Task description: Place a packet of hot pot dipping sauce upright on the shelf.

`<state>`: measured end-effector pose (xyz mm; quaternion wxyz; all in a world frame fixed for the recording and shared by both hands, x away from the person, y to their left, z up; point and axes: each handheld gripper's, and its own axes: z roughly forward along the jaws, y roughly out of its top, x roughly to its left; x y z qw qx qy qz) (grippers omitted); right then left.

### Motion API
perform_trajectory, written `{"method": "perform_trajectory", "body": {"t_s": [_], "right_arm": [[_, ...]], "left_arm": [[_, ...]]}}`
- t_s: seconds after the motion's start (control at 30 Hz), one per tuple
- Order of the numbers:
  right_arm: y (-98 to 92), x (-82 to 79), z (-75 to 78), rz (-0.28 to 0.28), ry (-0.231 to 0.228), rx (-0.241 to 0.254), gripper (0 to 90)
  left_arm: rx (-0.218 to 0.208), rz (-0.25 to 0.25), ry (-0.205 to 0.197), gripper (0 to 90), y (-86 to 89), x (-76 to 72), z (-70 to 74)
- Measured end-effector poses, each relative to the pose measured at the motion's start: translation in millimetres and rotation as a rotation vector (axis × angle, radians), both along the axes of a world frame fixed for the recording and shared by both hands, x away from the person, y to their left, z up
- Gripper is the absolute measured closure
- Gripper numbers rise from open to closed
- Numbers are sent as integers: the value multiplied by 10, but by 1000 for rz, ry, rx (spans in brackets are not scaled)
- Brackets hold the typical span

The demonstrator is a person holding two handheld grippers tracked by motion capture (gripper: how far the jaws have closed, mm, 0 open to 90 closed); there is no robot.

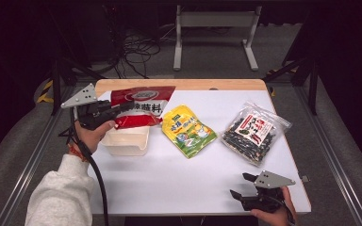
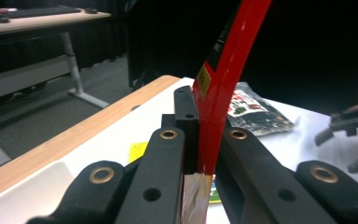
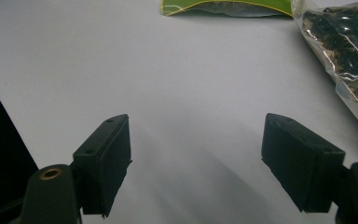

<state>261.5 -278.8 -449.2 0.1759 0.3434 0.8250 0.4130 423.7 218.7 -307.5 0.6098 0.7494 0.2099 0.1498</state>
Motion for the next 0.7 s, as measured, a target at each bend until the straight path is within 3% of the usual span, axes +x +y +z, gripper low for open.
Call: {"method": "perform_trajectory", "body": {"t_s": [0.3,0.5,0.7], "right_arm": [[10,-3,-17,13,6,-3,242],[-4,-13,-23,14,4,-5,240],[-30,-41,-45,-1,11,1,239]], "left_arm": [[12,63,16,899,104,265,-55],[62,89,28,899,88,487,-79],[80,103,59,899,77,731,-149]]}}
